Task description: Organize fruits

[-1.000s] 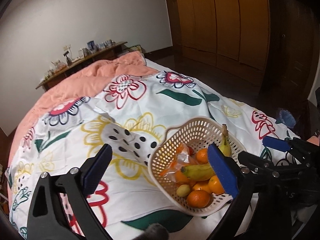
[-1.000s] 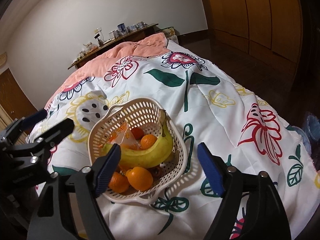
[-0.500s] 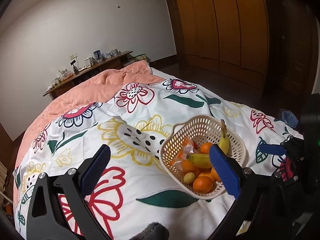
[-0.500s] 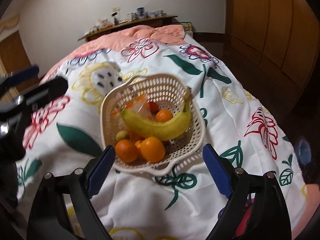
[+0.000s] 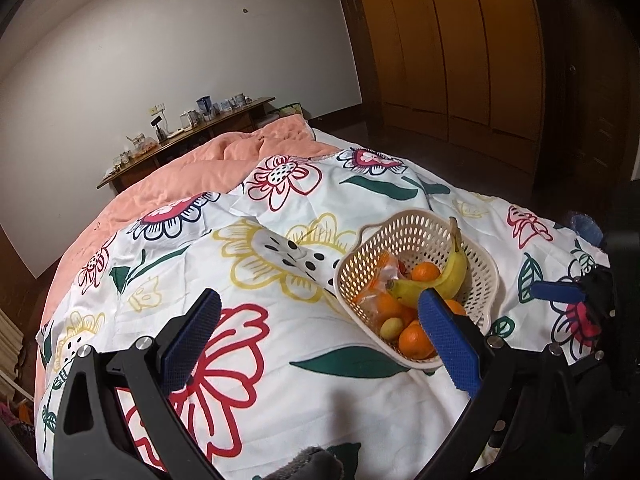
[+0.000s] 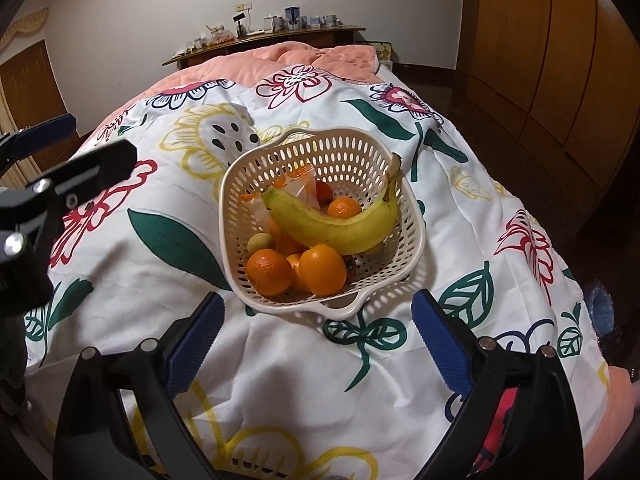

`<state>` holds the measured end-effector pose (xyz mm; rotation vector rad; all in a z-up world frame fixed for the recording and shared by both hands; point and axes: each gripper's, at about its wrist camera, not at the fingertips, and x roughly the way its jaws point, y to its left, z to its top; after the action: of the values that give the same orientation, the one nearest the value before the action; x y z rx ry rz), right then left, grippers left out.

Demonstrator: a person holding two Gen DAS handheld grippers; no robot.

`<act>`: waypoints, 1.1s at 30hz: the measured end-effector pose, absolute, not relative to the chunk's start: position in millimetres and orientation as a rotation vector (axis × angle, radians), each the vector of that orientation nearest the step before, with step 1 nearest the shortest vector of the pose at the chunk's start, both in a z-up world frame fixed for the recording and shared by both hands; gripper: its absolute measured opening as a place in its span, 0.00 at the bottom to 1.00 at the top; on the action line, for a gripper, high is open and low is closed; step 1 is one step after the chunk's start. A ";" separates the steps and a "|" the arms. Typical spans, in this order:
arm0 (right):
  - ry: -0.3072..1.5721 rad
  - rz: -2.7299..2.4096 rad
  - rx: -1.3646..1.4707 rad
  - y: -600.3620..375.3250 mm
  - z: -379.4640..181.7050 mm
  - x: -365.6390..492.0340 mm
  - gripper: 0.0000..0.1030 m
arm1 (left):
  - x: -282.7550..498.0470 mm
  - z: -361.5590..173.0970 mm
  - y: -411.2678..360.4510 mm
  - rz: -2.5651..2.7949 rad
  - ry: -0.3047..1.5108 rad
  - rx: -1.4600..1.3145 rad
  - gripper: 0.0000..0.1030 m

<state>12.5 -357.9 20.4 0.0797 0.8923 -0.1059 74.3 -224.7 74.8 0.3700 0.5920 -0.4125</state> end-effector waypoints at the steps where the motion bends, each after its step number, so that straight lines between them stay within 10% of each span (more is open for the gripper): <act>1: 0.891 -0.106 0.079 -357.1 21.0 12.0 0.91 | 73.1 73.7 -224.8 -0.415 0.596 0.374 0.97; 33: 0.905 -0.106 0.068 -354.8 19.4 8.8 0.91 | 71.9 61.0 -228.0 -0.403 0.609 0.438 0.97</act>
<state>8.8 -354.8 19.4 0.0675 0.9051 -0.1058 71.9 -228.0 61.0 0.4377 0.6088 -0.4032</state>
